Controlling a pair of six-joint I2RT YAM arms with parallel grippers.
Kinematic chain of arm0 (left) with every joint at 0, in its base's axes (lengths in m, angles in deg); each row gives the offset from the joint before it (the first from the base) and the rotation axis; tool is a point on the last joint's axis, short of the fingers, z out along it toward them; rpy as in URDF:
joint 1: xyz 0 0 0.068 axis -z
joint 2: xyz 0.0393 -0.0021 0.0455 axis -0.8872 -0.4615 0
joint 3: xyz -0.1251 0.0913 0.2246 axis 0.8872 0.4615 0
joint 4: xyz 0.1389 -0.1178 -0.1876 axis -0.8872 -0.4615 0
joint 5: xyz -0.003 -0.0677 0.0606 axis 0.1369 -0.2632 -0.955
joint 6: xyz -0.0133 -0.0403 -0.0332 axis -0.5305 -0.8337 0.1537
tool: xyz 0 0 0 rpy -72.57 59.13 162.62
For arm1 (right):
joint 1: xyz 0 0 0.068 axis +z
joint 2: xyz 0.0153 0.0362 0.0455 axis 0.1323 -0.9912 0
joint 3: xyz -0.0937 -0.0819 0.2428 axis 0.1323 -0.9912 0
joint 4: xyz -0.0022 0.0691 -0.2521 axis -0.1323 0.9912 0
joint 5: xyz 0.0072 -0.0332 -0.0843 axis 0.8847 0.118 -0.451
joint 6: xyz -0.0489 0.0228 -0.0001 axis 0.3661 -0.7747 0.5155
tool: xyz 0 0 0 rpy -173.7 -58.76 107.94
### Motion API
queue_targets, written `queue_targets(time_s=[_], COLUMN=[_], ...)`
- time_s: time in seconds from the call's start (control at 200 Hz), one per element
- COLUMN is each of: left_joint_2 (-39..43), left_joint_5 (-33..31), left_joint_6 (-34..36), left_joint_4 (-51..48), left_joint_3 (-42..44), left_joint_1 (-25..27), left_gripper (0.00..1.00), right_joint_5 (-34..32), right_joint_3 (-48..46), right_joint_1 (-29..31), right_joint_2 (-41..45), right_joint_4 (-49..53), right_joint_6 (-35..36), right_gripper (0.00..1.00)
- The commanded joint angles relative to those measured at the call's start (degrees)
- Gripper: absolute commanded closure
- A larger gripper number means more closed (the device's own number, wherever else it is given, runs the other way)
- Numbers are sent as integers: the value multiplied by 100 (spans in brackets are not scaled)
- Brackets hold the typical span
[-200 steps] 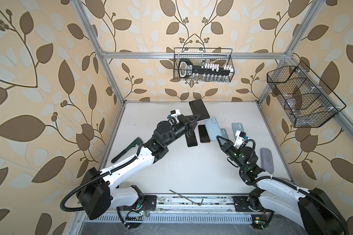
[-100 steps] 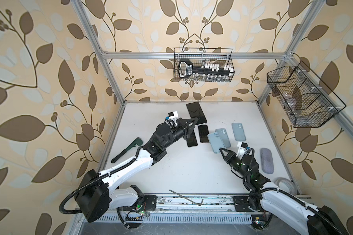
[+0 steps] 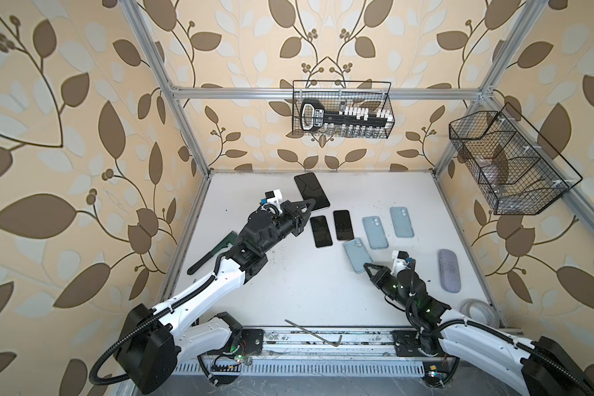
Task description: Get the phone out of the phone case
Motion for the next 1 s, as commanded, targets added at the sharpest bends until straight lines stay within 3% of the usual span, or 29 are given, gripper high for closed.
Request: queue_targets(time_s=[0.0,0.285,0.994], left_joint_2=[239,201,65], left_joint_5=[151,299,484], left_joint_6=[83,-42,-226], left_joint_4=[495,707,1038], left_joint_3=[48,216,473], left_joint_1=[-107,-292,-541], left_gripper=[100,100,100], right_joint_5=[-308,-443,-746], right_joint_3=[-280,-345,-115], right_joint_1=[111,333,421], right_joint_2=[17,-66,-236], right_joint_4=[124,315,1328], right_joint_6=[-180,-303,22], right_gripper=[98,94,64])
